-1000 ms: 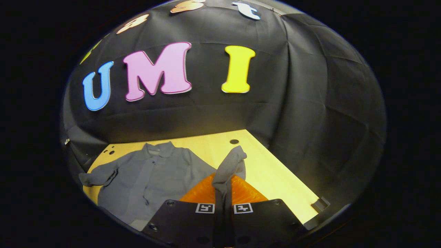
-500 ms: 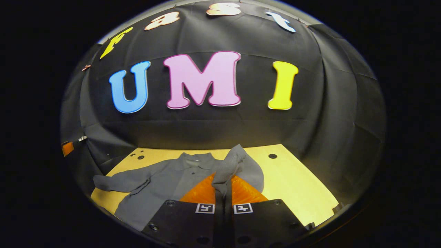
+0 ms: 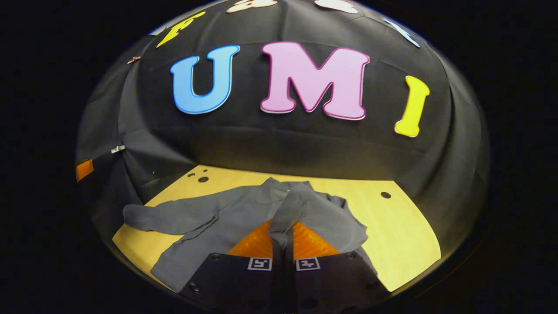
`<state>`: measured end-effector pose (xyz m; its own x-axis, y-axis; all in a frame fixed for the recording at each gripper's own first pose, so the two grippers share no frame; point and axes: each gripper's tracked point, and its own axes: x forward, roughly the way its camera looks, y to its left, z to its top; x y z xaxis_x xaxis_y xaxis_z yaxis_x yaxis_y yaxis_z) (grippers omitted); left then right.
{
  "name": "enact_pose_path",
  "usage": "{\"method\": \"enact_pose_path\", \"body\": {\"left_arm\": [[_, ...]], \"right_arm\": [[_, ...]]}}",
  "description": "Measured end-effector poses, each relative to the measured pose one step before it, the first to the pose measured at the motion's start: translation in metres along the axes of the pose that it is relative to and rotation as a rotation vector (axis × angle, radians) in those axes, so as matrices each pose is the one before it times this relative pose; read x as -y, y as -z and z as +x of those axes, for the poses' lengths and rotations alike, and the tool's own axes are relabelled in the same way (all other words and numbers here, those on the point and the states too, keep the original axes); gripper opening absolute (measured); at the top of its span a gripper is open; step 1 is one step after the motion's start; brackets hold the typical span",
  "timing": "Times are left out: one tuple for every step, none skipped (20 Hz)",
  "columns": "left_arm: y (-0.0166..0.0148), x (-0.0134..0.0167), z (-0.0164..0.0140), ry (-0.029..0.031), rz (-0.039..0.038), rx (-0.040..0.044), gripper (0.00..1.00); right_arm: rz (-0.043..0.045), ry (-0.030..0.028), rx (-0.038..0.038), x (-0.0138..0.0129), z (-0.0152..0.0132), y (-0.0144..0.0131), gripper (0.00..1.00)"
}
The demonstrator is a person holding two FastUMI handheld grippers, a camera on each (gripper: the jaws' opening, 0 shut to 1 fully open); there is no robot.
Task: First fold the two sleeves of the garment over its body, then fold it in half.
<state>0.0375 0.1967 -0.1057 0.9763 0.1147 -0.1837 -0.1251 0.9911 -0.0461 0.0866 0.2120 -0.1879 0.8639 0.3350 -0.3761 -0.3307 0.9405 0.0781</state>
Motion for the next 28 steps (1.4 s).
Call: {"method": "enact_pose_path", "body": {"left_arm": [[0.00231, -0.00391, 0.00077, 0.00043, -0.00075, -0.00154, 0.95], [0.00388, -0.00430, 0.00123, 0.00102, -0.00304, -0.00156, 0.95], [0.00218, -0.00359, 0.00101, 0.00156, -0.00524, -0.00255, 0.95], [0.00622, -0.00393, 0.00034, -0.00017, -0.00666, -0.00720, 0.95], [0.00398, -0.00239, 0.00029, 0.00061, -0.00832, -0.00761, 0.95], [0.00500, -0.00253, 0.00012, 0.00050, -0.00811, -0.00831, 0.95], [0.00304, -0.00213, -0.00013, -0.00095, -0.00599, -0.00624, 0.95], [0.00567, -0.00276, -0.00005, -0.00264, -0.00398, -0.00690, 0.95], [0.00343, -0.00302, -0.00009, -0.00306, -0.00295, -0.00745, 0.95], [0.00409, -0.00240, 0.00025, -0.00376, -0.00428, -0.00550, 0.95], [0.00222, -0.00284, 0.00053, -0.00254, -0.00624, -0.00552, 0.96], [0.00469, -0.00249, -0.00014, -0.00286, -0.00470, -0.00681, 0.95], [0.00220, -0.00347, 0.00030, -0.00422, -0.00226, -0.00596, 0.95], [0.00355, -0.00287, 0.00109, -0.00551, -0.00032, -0.00406, 0.95], [0.00184, -0.00244, 0.00082, -0.00558, 0.00004, -0.00339, 0.95], [0.00130, -0.00319, 0.00051, -0.00373, -0.00162, -0.00221, 0.96], [0.00098, -0.00167, 0.00109, -0.00207, -0.00216, 0.00016, 0.96], [0.00229, -0.00154, 0.00126, -0.00082, -0.00295, -0.00033, 0.96], [0.00287, -0.00052, 0.00199, 0.00048, -0.00341, -0.00323, 0.96], [0.00429, -0.00057, 0.00247, 0.00166, -0.00193, -0.00524, 0.95], [0.00398, -0.00101, 0.00205, -0.00115, 0.00133, -0.00913, 0.96], [0.00557, -0.00014, 0.00303, 0.00125, 0.00454, -0.00991, 0.96], [0.00191, -0.00011, 0.00145, 0.00115, 0.00758, -0.00514, 0.96], [0.00070, 0.00049, 0.00141, 0.00317, 0.01009, -0.00151, 0.96], [0.00103, -0.00036, 0.00148, 0.00331, 0.00970, -0.00076, 0.96], [0.00201, -0.00059, 0.00158, 0.00314, 0.00752, -0.00219, 0.96], [0.00160, -0.00052, 0.00128, 0.00198, 0.00383, -0.00388, 0.93], [0.00224, -0.00031, 0.00159, 0.00230, 0.00183, -0.00401, 0.96]], "right_arm": [[-0.01317, -0.00937, -0.01875, -0.00953, 0.00685, 0.00670, 0.05], [-0.01717, -0.00977, -0.02074, -0.00935, 0.00762, 0.00834, 0.05], [-0.01859, -0.00682, -0.01793, -0.00849, 0.00672, 0.00642, 0.05], [-0.01815, -0.00519, -0.01842, -0.00723, 0.00809, 0.00748, 0.05], [-0.01444, -0.00126, -0.02198, -0.00753, 0.00783, 0.00754, 0.05], [-0.00636, -0.00267, -0.02676, -0.00925, 0.00610, 0.00943, 0.05], [-0.00052, -0.01224, -0.02789, -0.00968, 0.00711, 0.00795, 0.05], [-0.00444, -0.01094, -0.02609, -0.00978, 0.00770, 0.00754, 0.05], [-0.01098, -0.00878, -0.02206, -0.00908, 0.00721, 0.00593, 0.06], [-0.01030, -0.00375, -0.02037, -0.00648, 0.00692, 0.00676, 0.06], [-0.00399, -0.00845, -0.02234, -0.00718, 0.00652, 0.00566, 0.06], [0.00009, -0.00812, -0.02449, -0.00691, 0.00877, 0.00752, 0.06], [0.00319, -0.00131, -0.02052, -0.00352, 0.00501, 0.00531, 0.06], [0.00821, -0.00318, -0.01979, -0.00327, 0.00666, 0.00557, 0.06], [0.01199, -0.00571, -0.01593, -0.00392, 0.00501, 0.00325, 0.06], [0.01168, -0.00389, -0.01335, -0.00220, 0.00318, 0.00364, 0.06], [0.01029, -0.00180, -0.01008, -0.00121, 0.00321, 0.00200, 0.07], [0.01206, -0.00676, -0.00836, -0.00174, 0.00385, 0.00215, 0.07], [0.01663, -0.01564, -0.01911, -0.00341, 0.00360, 0.00326, 0.09], [0.02033, -0.02209, -0.03338, -0.00498, 0.00394, 0.00784, 0.10], [0.01557, -0.01980, -0.03562, -0.00412, 0.00125, 0.00719, 0.19], [0.00568, -0.00805, -0.01187, -0.00170, 0.00384, 0.00389, 0.25], [0.00245, -0.00027, -0.00224, -0.00020, 0.00039, 0.00166, 0.19], [0.00732, -0.00664, 0.00618, -0.00264, -0.00019, 0.00007, 0.20], [0.00835, -0.01132, 0.00507, -0.00392, -0.00097, -0.00082, 0.20], [0.00710, -0.01776, 0.00147, -0.00488, -0.00228, 0.00150, 0.34], [0.00746, -0.02218, -0.00316, -0.00427, -0.00230, 0.00118, 0.39], [0.00682, -0.02483, -0.00095, -0.00649, -0.00115, 0.00047, 0.43]]}}
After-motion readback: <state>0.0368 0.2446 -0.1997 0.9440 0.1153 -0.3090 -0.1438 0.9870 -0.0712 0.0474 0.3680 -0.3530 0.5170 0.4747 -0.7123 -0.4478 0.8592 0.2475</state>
